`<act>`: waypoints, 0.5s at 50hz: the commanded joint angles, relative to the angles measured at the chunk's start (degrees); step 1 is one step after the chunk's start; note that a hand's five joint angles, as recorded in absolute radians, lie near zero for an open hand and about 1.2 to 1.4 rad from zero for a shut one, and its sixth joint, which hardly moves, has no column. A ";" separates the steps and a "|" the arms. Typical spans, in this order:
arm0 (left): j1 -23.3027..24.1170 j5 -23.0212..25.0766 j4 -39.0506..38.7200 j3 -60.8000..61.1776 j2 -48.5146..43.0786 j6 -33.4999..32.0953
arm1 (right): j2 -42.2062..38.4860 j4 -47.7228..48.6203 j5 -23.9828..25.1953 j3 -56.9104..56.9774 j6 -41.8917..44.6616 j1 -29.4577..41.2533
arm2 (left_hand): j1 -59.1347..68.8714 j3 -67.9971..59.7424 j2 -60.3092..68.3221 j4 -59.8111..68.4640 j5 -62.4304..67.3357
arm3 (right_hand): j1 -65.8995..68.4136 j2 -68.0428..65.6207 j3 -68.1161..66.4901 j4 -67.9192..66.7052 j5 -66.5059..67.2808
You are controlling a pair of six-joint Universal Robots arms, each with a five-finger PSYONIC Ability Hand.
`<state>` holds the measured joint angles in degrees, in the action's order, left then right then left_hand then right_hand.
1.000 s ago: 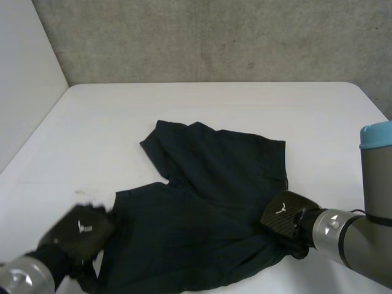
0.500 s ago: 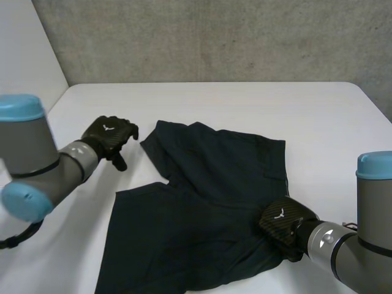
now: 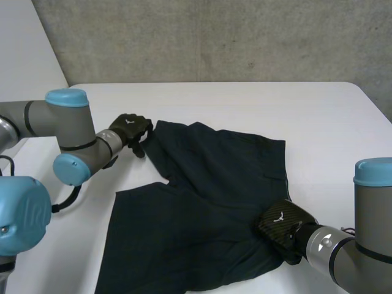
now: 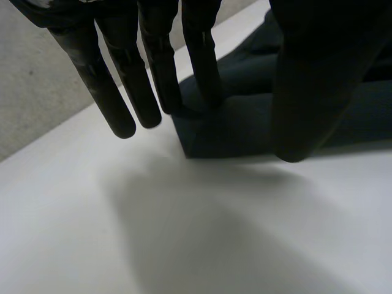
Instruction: Fold the shorts.
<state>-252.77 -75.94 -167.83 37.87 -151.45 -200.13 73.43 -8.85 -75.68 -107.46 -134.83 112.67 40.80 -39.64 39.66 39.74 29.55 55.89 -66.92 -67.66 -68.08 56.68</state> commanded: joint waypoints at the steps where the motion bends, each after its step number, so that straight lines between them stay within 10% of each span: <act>1: 0.52 0.09 3.65 -2.10 -1.48 -0.35 | 0.04 0.06 0.00 -0.12 0.00 -0.08 | 22.71 -23.87 23.85 23.77 23.95 | 24.11 -13.08 -12.34 -11.92 13.32; 4: 0.34 -0.70 3.65 -1.84 -1.13 -0.35 | 0.04 0.06 0.00 -0.12 0.00 -0.09 | 39.19 -40.34 40.33 40.24 40.43 | 24.11 -13.08 -12.34 -11.92 13.32; 23: -2.47 -7.65 3.48 4.58 2.48 -2.37 | 0.04 0.06 0.00 -0.21 0.00 0.00 | 39.06 -40.22 40.20 40.12 40.30 | 24.11 -13.08 -12.34 -11.92 13.32; 25: -2.29 -7.56 3.48 5.36 3.35 -1.94 | 0.04 0.06 0.00 -0.21 0.00 0.00 | 23.87 -25.03 25.01 24.93 25.11 | 24.11 -13.08 -12.34 -11.92 13.32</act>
<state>-255.16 -83.73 -164.35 41.08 -149.63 -201.94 73.48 -8.79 -75.67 -107.66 -134.82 112.68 65.16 -67.54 67.78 67.77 55.68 55.89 -66.92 -67.66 -68.08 56.68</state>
